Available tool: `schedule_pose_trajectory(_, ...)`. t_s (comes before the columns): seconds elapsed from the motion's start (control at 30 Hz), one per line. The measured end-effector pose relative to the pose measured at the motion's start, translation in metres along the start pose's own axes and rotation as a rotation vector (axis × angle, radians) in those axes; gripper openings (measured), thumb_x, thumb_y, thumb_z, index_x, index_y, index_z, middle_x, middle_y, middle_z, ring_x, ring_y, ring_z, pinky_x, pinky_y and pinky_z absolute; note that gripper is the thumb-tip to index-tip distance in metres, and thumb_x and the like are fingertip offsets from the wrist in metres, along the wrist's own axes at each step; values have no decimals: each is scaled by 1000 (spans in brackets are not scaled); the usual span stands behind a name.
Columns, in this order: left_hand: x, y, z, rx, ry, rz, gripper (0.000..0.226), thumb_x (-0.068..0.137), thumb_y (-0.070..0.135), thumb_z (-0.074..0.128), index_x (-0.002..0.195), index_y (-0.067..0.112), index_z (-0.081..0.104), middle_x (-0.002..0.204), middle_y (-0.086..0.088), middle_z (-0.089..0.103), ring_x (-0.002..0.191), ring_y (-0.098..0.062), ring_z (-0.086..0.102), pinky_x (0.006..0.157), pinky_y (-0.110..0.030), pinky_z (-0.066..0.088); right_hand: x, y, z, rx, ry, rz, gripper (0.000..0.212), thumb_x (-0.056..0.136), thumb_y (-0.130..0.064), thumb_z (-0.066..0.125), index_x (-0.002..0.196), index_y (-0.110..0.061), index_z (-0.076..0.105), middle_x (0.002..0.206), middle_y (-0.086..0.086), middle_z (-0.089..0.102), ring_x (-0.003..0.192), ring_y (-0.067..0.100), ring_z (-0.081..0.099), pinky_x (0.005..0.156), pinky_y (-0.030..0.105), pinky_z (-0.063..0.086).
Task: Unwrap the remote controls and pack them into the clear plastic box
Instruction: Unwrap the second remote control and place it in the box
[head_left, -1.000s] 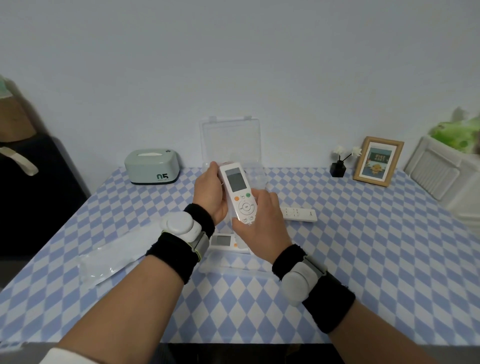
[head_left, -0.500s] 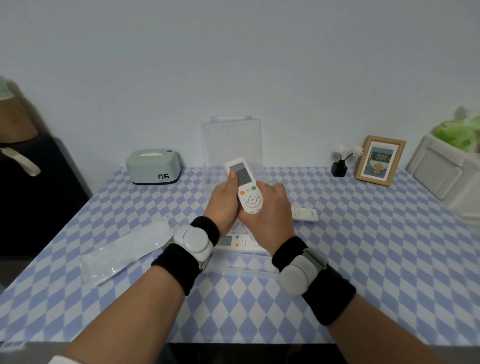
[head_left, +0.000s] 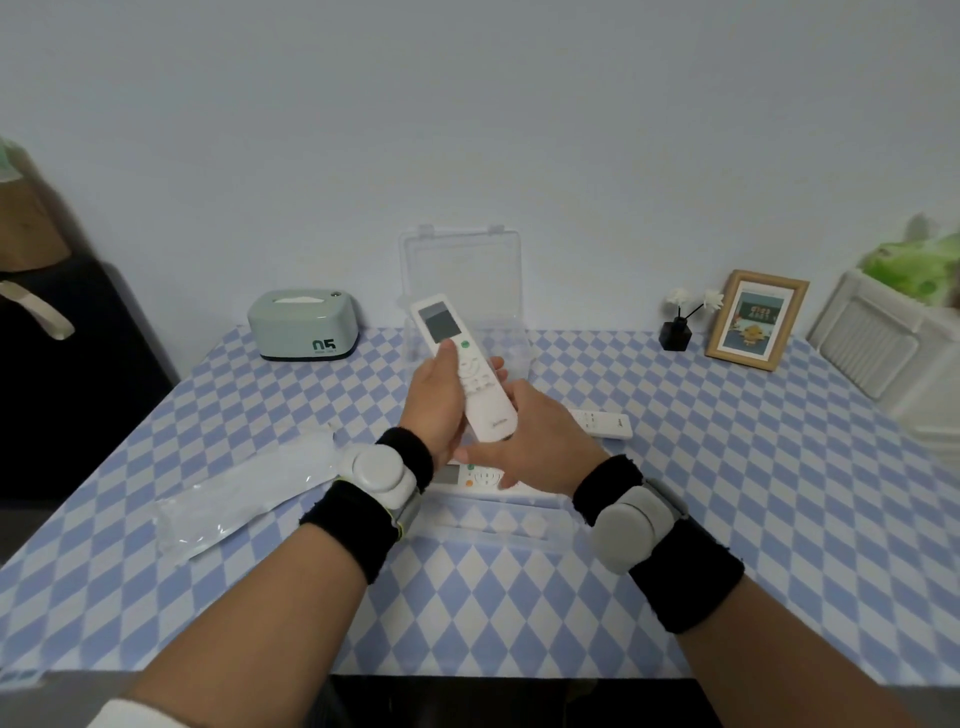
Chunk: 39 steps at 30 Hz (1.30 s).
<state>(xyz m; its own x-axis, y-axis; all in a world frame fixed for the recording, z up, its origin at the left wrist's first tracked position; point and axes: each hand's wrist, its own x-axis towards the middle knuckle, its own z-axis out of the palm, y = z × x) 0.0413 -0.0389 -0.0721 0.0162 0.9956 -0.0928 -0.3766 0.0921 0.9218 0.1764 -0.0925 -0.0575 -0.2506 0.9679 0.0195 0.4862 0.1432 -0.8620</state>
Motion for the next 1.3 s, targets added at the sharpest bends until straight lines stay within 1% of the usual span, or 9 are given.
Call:
schedule_pose_trajectory(0.1, 1, 8, -5, 69, 14, 13, 59, 112, 42, 29, 124, -7, 59, 107, -21, 77, 94, -27, 78, 68, -35, 63, -1, 1, 2, -162, -87, -70, 39, 84, -24, 79, 117, -13, 62, 104, 0, 70, 62, 7, 69, 45, 23, 55)
schedule_pose_trajectory(0.23, 4, 7, -8, -72, 113, -46, 54, 110, 41, 39, 117, -9, 58, 89, -22, 73, 73, -29, 73, 81, -52, 63, 1, 0, 5, -349, 5, -184, 29, 93, -32, 67, 93, -4, 73, 83, 10, 75, 59, 22, 66, 57, 37, 58)
schedule_pose_trajectory(0.4, 7, 9, -17, -275, 193, -93, 31, 94, 35, 74, 84, 8, 62, 64, -5, 64, 56, -17, 64, 69, -31, 62, -3, 2, 25, -403, 18, -359, 26, 95, -20, 64, 72, -10, 70, 70, -5, 55, 62, 10, 46, 59, 18, 31)
schedule_pose_trajectory(0.57, 9, 4, -33, -42, 224, 66, 19, 89, 9, 78, 84, 6, 60, 62, -6, 64, 56, -20, 65, 59, -31, 60, -9, 5, 38, -485, 81, -516, 21, 96, -17, 61, 84, -8, 75, 77, 1, 53, 64, 14, 44, 58, 27, 36)
schedule_pose_trajectory(0.73, 12, -5, -42, 147, 326, 116, 20, 87, 10, 76, 73, 10, 62, 61, -8, 68, 60, -25, 65, 61, -37, 56, -12, -2, 51, -501, 67, -531, 24, 98, -17, 58, 86, -5, 75, 80, 5, 52, 68, 18, 46, 60, 40, 44)
schedule_pose_trajectory(0.83, 11, -3, -43, 272, 212, 121, 15, 87, 9, 75, 79, 6, 63, 66, -14, 70, 59, -26, 67, 63, -38, 58, -13, 2, 49, -510, 52, -494, 25, 100, -22, 56, 90, -7, 75, 83, 3, 54, 70, 20, 49, 63, 43, 47)
schedule_pose_trajectory(0.97, 9, 1, -46, 394, 186, 115, 19, 81, 5, 75, 92, -2, 61, 70, -14, 74, 65, -32, 75, 66, -51, 65, -10, 4, 36, -744, -10, -498, 34, 104, -38, 47, 101, -19, 75, 95, 4, 65, 79, 23, 62, 63, 39, 49)
schedule_pose_trajectory(1.1, 4, 3, -39, 608, 235, 112, 61, 60, 24, 76, 113, -2, 58, 94, -19, 76, 85, -38, 76, 78, -56, 63, -5, 2, 31, -1002, -25, -498, 32, 105, -39, 42, 102, -23, 69, 98, 1, 58, 83, 24, 61, 58, 34, 42)
schedule_pose_trajectory(1.3, 6, 4, -42, 524, 323, 161, 48, 75, 14, 77, 115, 3, 54, 81, -8, 76, 69, -23, 77, 70, -44, 65, -7, 7, 27, -842, 6, -543, 26, 100, -34, 54, 126, -31, 59, 122, -1, 50, 94, 21, 59, 65, 33, 47)
